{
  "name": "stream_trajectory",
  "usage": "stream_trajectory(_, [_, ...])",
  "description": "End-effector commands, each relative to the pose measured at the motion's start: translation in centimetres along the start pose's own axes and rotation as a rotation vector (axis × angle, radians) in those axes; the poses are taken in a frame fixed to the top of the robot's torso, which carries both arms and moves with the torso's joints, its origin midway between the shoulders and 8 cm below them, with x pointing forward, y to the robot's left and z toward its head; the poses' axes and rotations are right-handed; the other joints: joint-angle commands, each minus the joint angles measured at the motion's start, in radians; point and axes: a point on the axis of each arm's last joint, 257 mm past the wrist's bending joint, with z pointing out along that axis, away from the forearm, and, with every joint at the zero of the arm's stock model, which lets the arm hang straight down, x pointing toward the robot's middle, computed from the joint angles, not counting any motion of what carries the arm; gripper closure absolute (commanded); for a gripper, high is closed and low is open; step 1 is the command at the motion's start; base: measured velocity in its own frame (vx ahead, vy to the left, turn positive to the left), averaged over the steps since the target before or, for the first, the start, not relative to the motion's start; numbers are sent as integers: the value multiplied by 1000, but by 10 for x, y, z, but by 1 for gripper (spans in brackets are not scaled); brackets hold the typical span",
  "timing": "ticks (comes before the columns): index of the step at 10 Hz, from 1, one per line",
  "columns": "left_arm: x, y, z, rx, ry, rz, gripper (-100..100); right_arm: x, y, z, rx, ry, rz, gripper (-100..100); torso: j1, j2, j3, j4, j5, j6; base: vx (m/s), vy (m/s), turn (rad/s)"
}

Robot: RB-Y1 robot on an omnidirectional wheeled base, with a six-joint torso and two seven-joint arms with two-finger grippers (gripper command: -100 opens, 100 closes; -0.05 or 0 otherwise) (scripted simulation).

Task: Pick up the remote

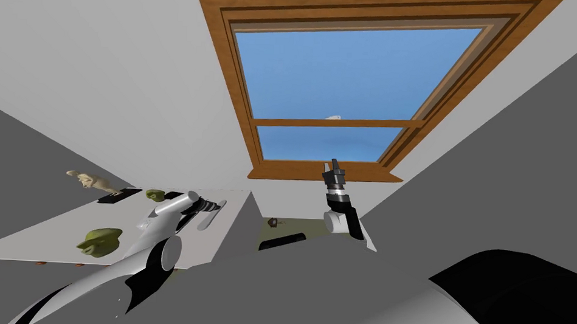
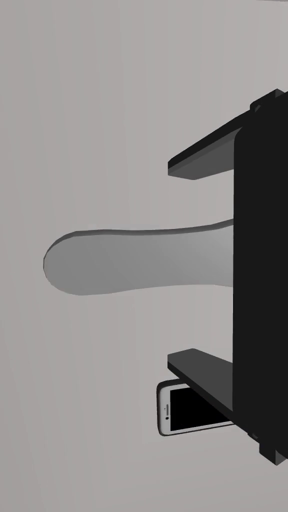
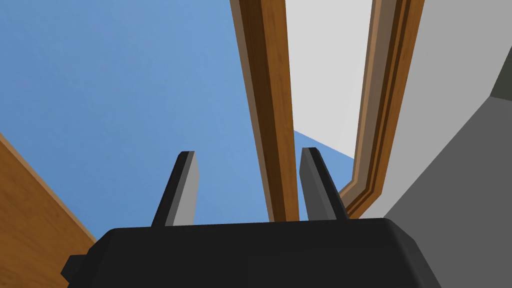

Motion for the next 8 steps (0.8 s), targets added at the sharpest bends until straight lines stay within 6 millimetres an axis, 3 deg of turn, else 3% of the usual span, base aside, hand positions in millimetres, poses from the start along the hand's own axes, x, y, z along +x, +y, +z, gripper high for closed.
stream_trajectory(1, [-14, 8, 4, -37, -34, -22, -100, 0, 0, 0, 0, 0, 0, 0, 0, 0, 0, 0, 0, 0, 49, 73, -82])
stream_trajectory(2, [-27, 14, 4, -73, -70, -53, -100, 0, 0, 0, 0, 0, 0, 0, -1, 0, 0, 0, 0, 0, 54, 75, -112])
stream_trajectory(4, [-31, 18, 6, -82, -79, -57, -100, 0, 0, 0, 0, 0, 0, 0, -2, 0, 0, 0, 0, 0, 26, 44, -26])
stream_trajectory(5, [-47, 27, 7, -125, -121, -89, -100, 0, 0, 0, 0, 0, 0, 0, -3, 2, 1, 0, -1, 0, 23, 46, -84])
stream_trajectory(7, [-73, 45, 7, -195, -189, -139, -100, 0, 0, 0, 0, 0, 0, 0, 1, 0, 0, 0, 0, 0, 63, 127, -129])
stream_trajectory(8, [-73, 45, 7, -195, -189, -139, -100, 0, 0, 0, 0, 0, 0, 0, 3, -1, -1, 0, 1, 0, 38, 92, -34])
